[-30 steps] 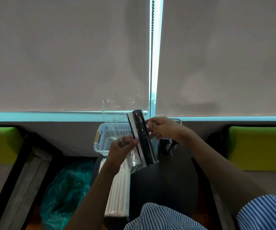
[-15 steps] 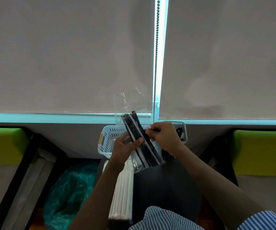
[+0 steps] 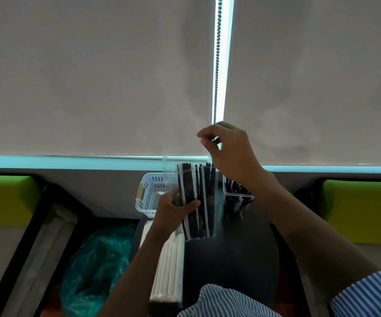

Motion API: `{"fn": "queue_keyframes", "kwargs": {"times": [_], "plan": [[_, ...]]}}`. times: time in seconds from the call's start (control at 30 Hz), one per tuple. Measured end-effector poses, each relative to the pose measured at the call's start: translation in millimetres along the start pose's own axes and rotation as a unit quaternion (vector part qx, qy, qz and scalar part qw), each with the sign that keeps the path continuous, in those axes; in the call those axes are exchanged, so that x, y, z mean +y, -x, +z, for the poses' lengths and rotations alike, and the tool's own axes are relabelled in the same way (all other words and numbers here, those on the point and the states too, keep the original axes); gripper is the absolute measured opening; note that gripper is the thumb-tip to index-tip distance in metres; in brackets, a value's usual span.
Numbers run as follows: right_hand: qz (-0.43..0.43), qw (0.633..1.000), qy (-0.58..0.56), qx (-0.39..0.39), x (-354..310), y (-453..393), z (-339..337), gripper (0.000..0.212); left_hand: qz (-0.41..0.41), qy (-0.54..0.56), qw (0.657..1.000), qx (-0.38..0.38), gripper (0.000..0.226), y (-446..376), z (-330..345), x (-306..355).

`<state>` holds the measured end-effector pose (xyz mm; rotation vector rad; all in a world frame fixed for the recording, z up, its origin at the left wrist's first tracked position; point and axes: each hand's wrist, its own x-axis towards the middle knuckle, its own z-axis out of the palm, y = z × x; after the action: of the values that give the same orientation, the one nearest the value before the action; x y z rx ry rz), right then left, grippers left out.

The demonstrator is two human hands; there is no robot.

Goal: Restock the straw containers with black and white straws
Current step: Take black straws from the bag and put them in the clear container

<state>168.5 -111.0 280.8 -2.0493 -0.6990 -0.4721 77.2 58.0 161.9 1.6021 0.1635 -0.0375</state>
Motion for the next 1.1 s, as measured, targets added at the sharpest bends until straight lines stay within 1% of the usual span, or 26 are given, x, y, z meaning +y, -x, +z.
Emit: {"fn": "queue_keyframes", "kwargs": {"times": [0.07,0.1,0.13,0.23,0.33,0.4,0.47,0.5,0.6,0.63,0.8,0.93,1.1], "plan": [[-0.045,0.997,0.017,-0.064,-5.8,-9.4,-0.8,0.014,0.006,-0.012,1.000,-0.013,0.035,1.0,1.0,0.8],[-0.051,0.993,0.032,-0.103,-7.4,-12.9,-0.8,0.015,0.010,-0.021,1.000,-0.018,0.035,1.1,1.5,2.0],[-0.044,0.987,0.051,-0.147,-8.0,-15.6,-0.6,0.016,0.016,-0.028,0.999,-0.022,0.034,1.2,1.6,2.8],[0.017,0.954,0.098,-0.282,-3.4,-19.0,2.8,0.019,0.024,-0.034,0.999,-0.024,0.031,1.2,0.6,4.3],[0.062,0.932,0.097,-0.343,0.3,-17.0,6.6,0.021,0.032,-0.047,0.998,-0.032,0.031,0.8,-1.8,3.7],[0.068,0.920,0.096,-0.375,-0.4,-14.9,7.4,0.023,0.038,-0.062,0.996,-0.042,0.030,0.9,-2.5,3.0],[0.068,0.906,0.107,-0.403,-2.4,-11.7,8.1,0.031,0.039,-0.067,0.996,-0.048,0.030,1.3,-2.0,3.0],[0.067,0.905,0.113,-0.405,-2.6,-10.5,8.6,0.031,0.040,-0.069,0.996,-0.049,0.030,1.2,-1.6,3.1],[0.057,0.922,0.106,-0.369,0.2,-7.6,10.2,0.013,0.040,-0.060,0.996,-0.056,0.030,0.7,0.5,4.9],[0.059,0.927,0.099,-0.357,1.1,-7.3,10.2,0.010,0.038,-0.056,0.996,-0.059,0.030,0.5,1.0,5.8],[0.092,0.939,0.072,-0.324,1.6,-7.8,5.8,0.011,0.036,-0.061,0.995,-0.068,0.025,1.1,1.7,6.5],[0.092,0.944,0.073,-0.309,2.6,-8.9,1.8,0.009,0.024,-0.048,0.997,-0.063,0.024,2.7,2.7,3.8],[0.099,0.945,0.076,-0.302,4.5,-10.9,0.4,0.008,0.021,-0.068,0.996,-0.061,0.023,2.0,1.9,0.8]]}}
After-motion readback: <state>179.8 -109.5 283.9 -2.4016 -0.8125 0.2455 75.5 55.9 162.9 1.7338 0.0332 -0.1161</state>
